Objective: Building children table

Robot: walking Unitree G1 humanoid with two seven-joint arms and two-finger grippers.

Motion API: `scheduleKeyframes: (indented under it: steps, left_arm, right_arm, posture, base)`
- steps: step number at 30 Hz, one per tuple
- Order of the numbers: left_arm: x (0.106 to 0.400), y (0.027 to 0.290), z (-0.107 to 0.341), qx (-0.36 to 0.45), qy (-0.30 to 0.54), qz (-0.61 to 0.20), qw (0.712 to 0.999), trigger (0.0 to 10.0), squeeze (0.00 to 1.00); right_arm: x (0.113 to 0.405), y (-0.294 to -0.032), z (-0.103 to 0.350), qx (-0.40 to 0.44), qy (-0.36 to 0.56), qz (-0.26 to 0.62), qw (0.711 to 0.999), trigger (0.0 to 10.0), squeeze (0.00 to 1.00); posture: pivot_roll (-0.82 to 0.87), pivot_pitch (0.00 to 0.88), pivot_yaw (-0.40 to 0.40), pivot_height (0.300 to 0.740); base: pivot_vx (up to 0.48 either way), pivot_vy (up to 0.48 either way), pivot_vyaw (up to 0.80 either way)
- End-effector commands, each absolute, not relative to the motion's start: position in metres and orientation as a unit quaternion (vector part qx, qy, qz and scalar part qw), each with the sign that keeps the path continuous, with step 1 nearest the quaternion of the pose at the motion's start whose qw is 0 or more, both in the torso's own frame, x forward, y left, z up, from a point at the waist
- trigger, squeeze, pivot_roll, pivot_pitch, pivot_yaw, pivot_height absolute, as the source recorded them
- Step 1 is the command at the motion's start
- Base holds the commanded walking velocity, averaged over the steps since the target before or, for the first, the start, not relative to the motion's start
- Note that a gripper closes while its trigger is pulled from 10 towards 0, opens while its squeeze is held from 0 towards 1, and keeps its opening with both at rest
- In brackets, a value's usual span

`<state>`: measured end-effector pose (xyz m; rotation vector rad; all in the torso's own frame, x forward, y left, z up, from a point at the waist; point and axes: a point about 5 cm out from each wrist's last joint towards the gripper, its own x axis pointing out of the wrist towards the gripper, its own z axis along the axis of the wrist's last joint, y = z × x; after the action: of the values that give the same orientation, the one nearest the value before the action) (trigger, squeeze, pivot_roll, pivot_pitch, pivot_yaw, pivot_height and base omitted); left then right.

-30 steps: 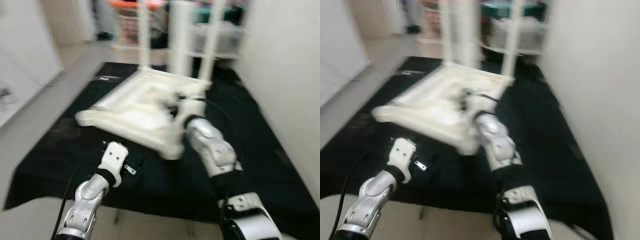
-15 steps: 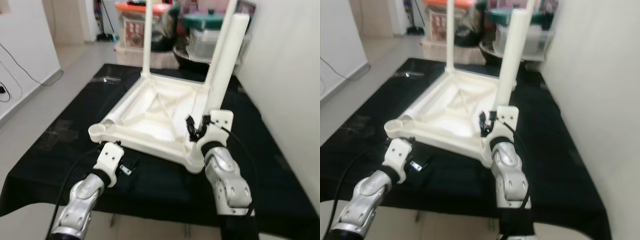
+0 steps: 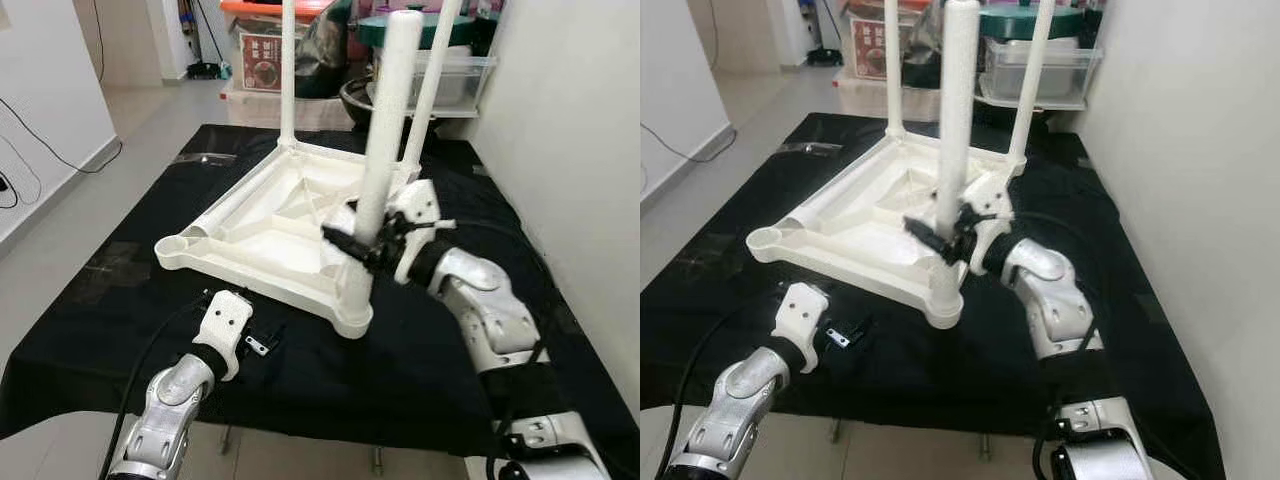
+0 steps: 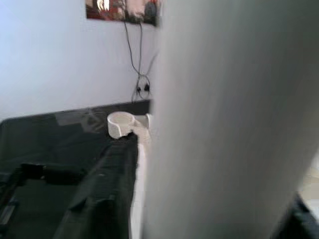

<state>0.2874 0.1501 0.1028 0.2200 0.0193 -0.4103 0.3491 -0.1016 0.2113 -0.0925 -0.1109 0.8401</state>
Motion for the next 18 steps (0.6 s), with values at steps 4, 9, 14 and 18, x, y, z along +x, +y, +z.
scheduleKeyframes:
  steps: [4,9,14,18]
  left_arm:
    - [0.284,0.148,0.101,0.107,0.014,-0.203,0.973,10.0,0.00]
    - [0.280,0.148,0.098,0.107,0.019,-0.206,0.973,10.0,0.00]
    - [0.278,0.150,0.095,0.106,0.025,-0.208,0.972,10.0,0.00]
    - [0.279,0.143,0.094,0.102,0.026,-0.216,0.971,10.0,0.00]
  right_arm:
    - [0.372,-0.100,0.204,-0.032,-0.025,0.256,0.966,0.0,0.00]
    - [0.361,-0.155,0.162,0.042,0.062,-0.127,0.989,0.0,0.00]
    - [0.318,-0.166,0.154,0.037,0.054,-0.186,0.980,10.0,0.00]
    - [0.309,-0.154,0.175,0.050,-0.011,-0.084,0.995,10.0,0.27]
  posture:
    - [0.04,0.000,-0.080,0.740]
    - [0.04,0.000,-0.073,0.740]
    - [0.00,0.000,-0.062,0.740]
    - [-0.02,0.000,-0.047,0.740]
  base:
    - [0.000,0.000,0.00]
    - [0.000,0.000,0.00]
    - [0.000,0.000,0.00]
    - [0.000,0.000,0.00]
